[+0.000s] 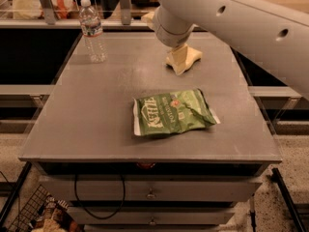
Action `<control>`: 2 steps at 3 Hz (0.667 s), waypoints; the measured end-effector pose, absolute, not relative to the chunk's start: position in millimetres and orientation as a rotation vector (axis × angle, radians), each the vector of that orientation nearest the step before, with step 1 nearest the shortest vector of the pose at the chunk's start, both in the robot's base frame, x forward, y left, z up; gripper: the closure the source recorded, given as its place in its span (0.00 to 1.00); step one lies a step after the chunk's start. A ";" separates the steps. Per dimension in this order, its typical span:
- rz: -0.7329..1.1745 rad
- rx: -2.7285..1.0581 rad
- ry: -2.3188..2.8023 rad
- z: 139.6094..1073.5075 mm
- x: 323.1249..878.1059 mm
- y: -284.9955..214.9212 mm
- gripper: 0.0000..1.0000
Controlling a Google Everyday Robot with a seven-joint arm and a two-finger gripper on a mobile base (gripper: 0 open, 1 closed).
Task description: Pick sponge
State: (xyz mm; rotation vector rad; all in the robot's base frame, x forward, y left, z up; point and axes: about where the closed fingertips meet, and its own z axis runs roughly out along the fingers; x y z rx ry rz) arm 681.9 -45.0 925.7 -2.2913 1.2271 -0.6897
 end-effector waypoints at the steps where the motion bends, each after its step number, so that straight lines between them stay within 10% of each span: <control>1: -0.839 -2.353 1.180 912.0 696.7 -55.2 0.00; 2: -0.952 -2.412 1.194 897.5 723.2 -90.7 0.00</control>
Offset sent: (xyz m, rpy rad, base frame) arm 0.0630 -0.0728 -0.0365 -0.2973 -0.0824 -0.0424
